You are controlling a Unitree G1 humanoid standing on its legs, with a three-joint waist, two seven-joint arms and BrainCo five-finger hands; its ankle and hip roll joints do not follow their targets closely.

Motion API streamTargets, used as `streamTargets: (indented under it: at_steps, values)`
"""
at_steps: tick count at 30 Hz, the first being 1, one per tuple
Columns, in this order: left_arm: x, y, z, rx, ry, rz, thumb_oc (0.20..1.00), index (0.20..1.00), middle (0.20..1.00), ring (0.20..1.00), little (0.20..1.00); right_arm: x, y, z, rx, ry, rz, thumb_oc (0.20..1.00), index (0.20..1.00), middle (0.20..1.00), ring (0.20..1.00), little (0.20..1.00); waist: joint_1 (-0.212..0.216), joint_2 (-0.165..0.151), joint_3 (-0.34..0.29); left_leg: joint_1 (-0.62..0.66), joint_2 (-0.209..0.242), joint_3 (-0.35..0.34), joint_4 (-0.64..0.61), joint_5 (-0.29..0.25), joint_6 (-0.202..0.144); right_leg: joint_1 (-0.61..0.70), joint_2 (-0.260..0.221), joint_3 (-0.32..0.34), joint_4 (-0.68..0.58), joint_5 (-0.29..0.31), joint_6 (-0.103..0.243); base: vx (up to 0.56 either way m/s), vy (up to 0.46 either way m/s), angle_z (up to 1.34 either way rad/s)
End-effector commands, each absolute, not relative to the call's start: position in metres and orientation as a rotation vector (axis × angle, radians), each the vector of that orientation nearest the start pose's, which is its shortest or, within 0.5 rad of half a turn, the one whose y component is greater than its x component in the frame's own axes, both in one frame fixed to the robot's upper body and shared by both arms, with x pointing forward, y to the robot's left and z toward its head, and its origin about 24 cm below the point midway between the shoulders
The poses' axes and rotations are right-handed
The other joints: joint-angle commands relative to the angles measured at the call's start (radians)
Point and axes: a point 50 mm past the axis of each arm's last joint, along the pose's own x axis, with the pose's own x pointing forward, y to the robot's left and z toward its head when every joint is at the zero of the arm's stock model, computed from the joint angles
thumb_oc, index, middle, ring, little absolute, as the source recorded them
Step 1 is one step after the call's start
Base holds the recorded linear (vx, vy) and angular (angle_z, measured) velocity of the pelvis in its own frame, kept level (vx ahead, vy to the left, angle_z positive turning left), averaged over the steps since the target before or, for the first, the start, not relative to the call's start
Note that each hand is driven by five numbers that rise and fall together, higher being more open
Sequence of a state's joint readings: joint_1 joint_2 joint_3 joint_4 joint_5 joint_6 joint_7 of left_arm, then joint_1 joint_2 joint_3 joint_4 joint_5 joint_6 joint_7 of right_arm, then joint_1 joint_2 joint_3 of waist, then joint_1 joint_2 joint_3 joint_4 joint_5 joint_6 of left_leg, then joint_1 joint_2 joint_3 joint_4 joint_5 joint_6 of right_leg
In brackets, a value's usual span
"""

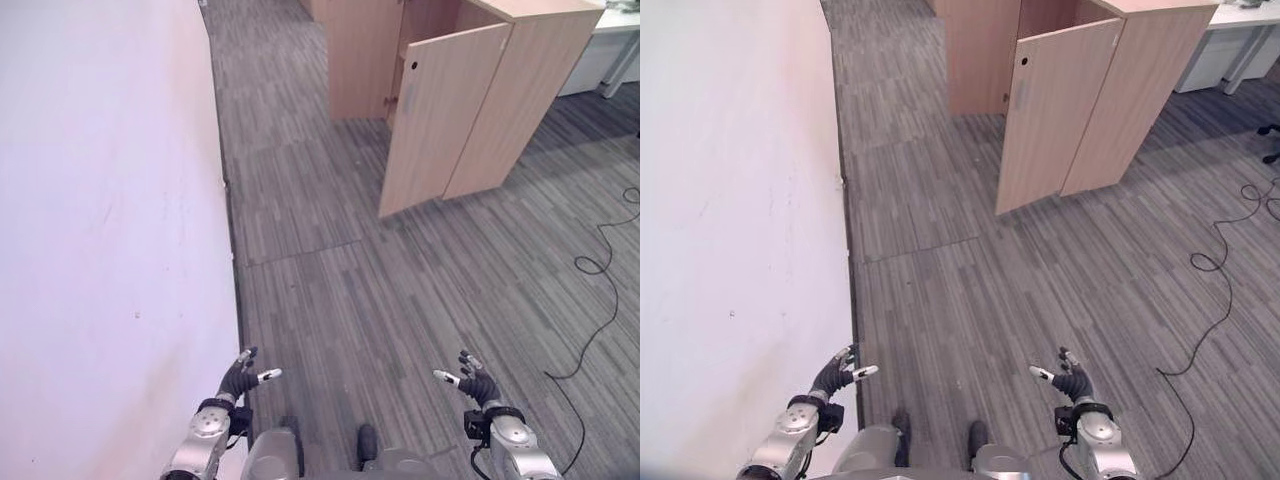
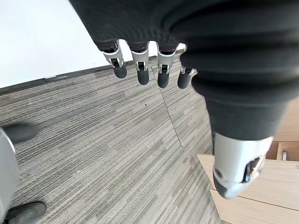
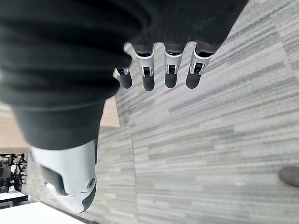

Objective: Put the empty folder in the office cabinet

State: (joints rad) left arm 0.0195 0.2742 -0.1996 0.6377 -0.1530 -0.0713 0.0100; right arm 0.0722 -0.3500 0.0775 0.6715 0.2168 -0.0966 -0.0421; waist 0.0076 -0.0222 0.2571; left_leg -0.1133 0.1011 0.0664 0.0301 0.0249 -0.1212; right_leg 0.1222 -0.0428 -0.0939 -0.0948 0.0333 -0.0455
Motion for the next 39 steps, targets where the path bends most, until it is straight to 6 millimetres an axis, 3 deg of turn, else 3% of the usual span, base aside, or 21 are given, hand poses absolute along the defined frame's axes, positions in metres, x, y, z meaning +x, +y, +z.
streamTargets:
  at_steps: [1, 3, 7, 10, 12, 13, 15, 17, 18, 19, 21, 22, 23, 25, 27, 30, 31, 32, 36, 38, 39]
  values:
    - [0.216, 0.209, -0.067, 0.184, 0.478, -0.013, 1.0, 1.0, 1.0, 1.0, 1.0, 0.197, -0.274, -0.065, -0.201, 0.527, -0.208, 1.0, 1.0, 1.0, 1.0, 1.0, 0.048, 0.018, -0.004, -0.126, 0.044, -0.007, 0.008, 0.104, 0.005, 0.136, -0.005, 0.054, 0.106, -0.25, 0.097, 0.38, 0.073, 0.12]
    - [0.219, 0.211, -0.063, 0.185, 0.461, 0.01, 1.0, 1.0, 1.0, 1.0, 1.0, 0.202, -0.269, -0.065, -0.198, 0.525, -0.204, 1.0, 1.0, 1.0, 1.0, 1.0, 0.075, 0.012, -0.005, -0.182, 0.053, 0.001, -0.065, 0.134, 0.0, 0.189, -0.006, 0.1, 0.1, -0.285, 0.097, 0.37, 0.09, 0.01]
    - [0.213, 0.217, -0.066, 0.186, 0.48, 0.035, 1.0, 1.0, 1.0, 1.0, 1.0, 0.204, -0.264, -0.066, -0.208, 0.528, -0.175, 1.0, 1.0, 1.0, 1.0, 1.0, 0.104, 0.005, -0.026, -0.2, 0.065, 0.0, -0.073, 0.164, -0.008, 0.241, -0.018, 0.147, 0.093, -0.313, 0.108, 0.35, 0.113, -0.3]
    - [0.208, 0.226, -0.067, 0.196, 0.49, 0.062, 1.0, 1.0, 1.0, 1.0, 1.0, 0.208, -0.254, -0.067, -0.226, 0.529, -0.122, 1.0, 1.0, 1.0, 1.0, 1.0, 0.141, -0.012, -0.058, -0.218, 0.072, -0.027, -0.042, 0.242, -0.019, 0.249, -0.058, 0.174, 0.103, -0.334, 0.137, 0.46, 0.216, -1.24]
    - [0.207, 0.228, -0.067, 0.198, 0.492, 0.068, 1.0, 1.0, 1.0, 1.0, 1.0, 0.208, -0.251, -0.069, -0.229, 0.539, -0.106, 1.0, 1.0, 1.0, 1.0, 1.0, 0.151, -0.019, -0.069, -0.219, 0.063, -0.027, -0.035, 0.235, -0.006, 0.239, -0.07, 0.18, 0.108, -0.327, 0.149, 0.31, 0.165, 0.23]
    - [0.206, 0.232, -0.066, 0.209, 0.494, 0.07, 1.0, 1.0, 1.0, 1.0, 1.0, 0.207, -0.247, -0.071, -0.227, 0.544, -0.095, 1.0, 1.0, 1.0, 1.0, 1.0, 0.161, -0.04, -0.088, -0.213, 0.039, -0.019, -0.019, 0.217, 0.012, 0.213, -0.104, 0.184, 0.149, -0.284, 0.185, 0.45, 0.253, 0.13]
    - [0.207, 0.233, -0.066, 0.221, 0.496, 0.063, 1.0, 1.0, 1.0, 1.0, 1.0, 0.208, -0.247, -0.073, -0.213, 0.555, -0.104, 1.0, 1.0, 1.0, 1.0, 1.0, 0.163, -0.055, -0.097, -0.198, 0.005, -0.001, -0.009, 0.183, 0.038, 0.17, -0.124, 0.192, 0.239, -0.174, 0.218, 0.37, 0.214, 0.07]
    - [0.211, 0.237, -0.061, 0.235, 0.479, 0.064, 1.0, 1.0, 1.0, 1.0, 1.0, 0.216, -0.243, -0.07, -0.203, 0.535, -0.094, 1.0, 1.0, 1.0, 1.0, 1.0, 0.155, -0.054, -0.076, -0.156, -0.021, 0.018, -0.02, 0.142, 0.069, 0.07, -0.135, 0.19, 0.445, 0.003, 0.255, 0.18, 0.166, 0.44]
    - [0.211, 0.237, -0.061, 0.234, 0.478, 0.064, 1.0, 1.0, 1.0, 1.0, 1.0, 0.217, -0.243, -0.07, -0.204, 0.534, -0.094, 1.0, 1.0, 1.0, 1.0, 1.0, 0.158, -0.05, -0.079, -0.16, -0.015, 0.02, -0.019, 0.143, 0.068, 0.066, -0.13, 0.194, 0.442, 0.008, 0.255, 0.09, 0.144, 0.23]
    - [0.214, 0.238, -0.058, 0.234, 0.465, 0.062, 1.0, 1.0, 1.0, 1.0, 1.0, 0.22, -0.242, -0.067, -0.2, 0.521, -0.095, 1.0, 1.0, 1.0, 1.0, 1.0, 0.149, -0.031, -0.068, -0.139, -0.009, 0.028, -0.023, 0.125, 0.08, 0.024, -0.125, 0.166, 0.524, 0.06, 0.266, 0.11, 0.156, 0.15]
    - [0.217, 0.238, -0.053, 0.234, 0.445, 0.064, 1.0, 1.0, 1.0, 1.0, 1.0, 0.226, -0.24, -0.063, -0.192, 0.497, -0.1, 1.0, 1.0, 1.0, 1.0, 1.0, 0.13, 0.013, -0.044, -0.091, 0.004, 0.031, -0.03, 0.093, 0.103, -0.064, -0.101, 0.129, 0.674, 0.078, 0.272, 0.19, 0.217, 0.05]
    - [0.219, 0.238, -0.053, 0.231, 0.441, 0.069, 1.0, 1.0, 1.0, 1.0, 1.0, 0.228, -0.239, -0.062, -0.185, 0.49, -0.108, 1.0, 1.0, 1.0, 1.0, 1.0, 0.118, 0.03, -0.028, -0.057, 0.007, 0.028, -0.04, 0.083, 0.11, -0.116, -0.094, 0.115, 0.744, 0.067, 0.271, 0.36, 0.246, 0.0]
    - [0.221, 0.238, -0.052, 0.23, 0.437, 0.084, 1.0, 1.0, 1.0, 1.0, 1.0, 0.227, -0.237, -0.063, -0.159, 0.49, -0.12, 1.0, 1.0, 1.0, 1.0, 1.0, 0.083, 0.053, -0.007, 0.019, -0.008, 0.023, -0.071, 0.062, 0.113, -0.199, -0.091, 0.072, 0.771, 0.001, 0.255, 0.28, 0.175, -0.04]
    - [0.222, 0.239, -0.051, 0.227, 0.432, 0.093, 1.0, 1.0, 1.0, 1.0, 1.0, 0.226, -0.236, -0.064, -0.146, 0.491, -0.126, 1.0, 1.0, 1.0, 1.0, 1.0, 0.069, 0.062, 0.0, 0.051, -0.009, 0.027, -0.082, 0.051, 0.11, -0.23, -0.095, 0.034, 0.732, -0.019, 0.249, 0.29, 0.074, 0.04]
    - [0.223, 0.239, -0.05, 0.22, 0.423, 0.094, 1.0, 1.0, 1.0, 1.0, 1.0, 0.223, -0.238, -0.066, -0.134, 0.502, -0.146, 1.0, 1.0, 1.0, 1.0, 1.0, 0.043, 0.066, 0.014, 0.124, -0.002, 0.049, -0.105, 0.009, 0.089, -0.288, -0.129, -0.092, 0.513, -0.083, 0.221, 0.49, -0.085, -0.07]
    - [0.222, 0.24, -0.051, 0.23, 0.431, 0.095, 1.0, 1.0, 1.0, 1.0, 1.0, 0.214, -0.245, -0.074, -0.11, 0.542, -0.202, 1.0, 1.0, 1.0, 1.0, 1.0, -0.001, 0.051, 0.021, 0.205, -0.008, 0.06, -0.117, -0.052, 0.055, -0.342, -0.14, -0.127, 0.244, -0.007, 0.237, 0.39, -0.166, -0.6]
    - [0.222, 0.24, -0.051, 0.23, 0.432, 0.095, 1.0, 1.0, 1.0, 1.0, 1.0, 0.214, -0.245, -0.074, -0.11, 0.543, -0.202, 1.0, 1.0, 1.0, 1.0, 1.0, 0.0, 0.056, 0.024, 0.212, -0.003, 0.061, -0.117, -0.057, 0.054, -0.329, -0.133, -0.13, 0.229, -0.001, 0.238, 0.41, -0.227, -0.23]
    - [0.222, 0.241, -0.052, 0.244, 0.435, 0.096, 1.0, 1.0, 1.0, 1.0, 1.0, 0.208, -0.248, -0.079, -0.099, 0.568, -0.227, 1.0, 1.0, 1.0, 1.0, 1.0, -0.024, 0.056, 0.023, 0.253, 0.01, 0.082, -0.117, -0.091, 0.027, -0.376, -0.176, -0.194, 0.133, 0.058, 0.257, 0.28, -0.161, 0.15]
    - [0.221, 0.238, -0.054, 0.271, 0.441, 0.062, 1.0, 1.0, 1.0, 1.0, 1.0, 0.187, -0.255, -0.091, -0.092, 0.639, -0.262, 1.0, 1.0, 1.0, 1.0, 1.0, -0.054, 0.05, 0.001, 0.315, 0.022, 0.1, -0.117, -0.139, 0.002, -0.356, -0.187, -0.204, 0.07, 0.112, 0.257, 0.4, -0.241, 0.04]
    - [0.217, 0.234, -0.057, 0.255, 0.45, 0.054, 1.0, 1.0, 1.0, 1.0, 1.0, 0.173, -0.266, -0.098, -0.08, 0.687, -0.305, 1.0, 1.0, 1.0, 1.0, 1.0, -0.082, 0.08, -0.027, 0.366, 0.087, 0.126, -0.061, -0.141, -0.028, -0.315, -0.142, -0.192, 0.09, 0.11, 0.231, 0.44, -0.296, -0.32]
    - [0.217, 0.234, -0.057, 0.255, 0.449, 0.054, 1.0, 1.0, 1.0, 1.0, 1.0, 0.173, -0.267, -0.098, -0.08, 0.686, -0.305, 1.0, 1.0, 1.0, 1.0, 1.0, -0.084, 0.077, -0.028, 0.361, 0.085, 0.123, -0.06, -0.138, -0.029, -0.318, -0.145, -0.193, 0.09, 0.112, 0.229, 0.33, -0.317, -0.38]
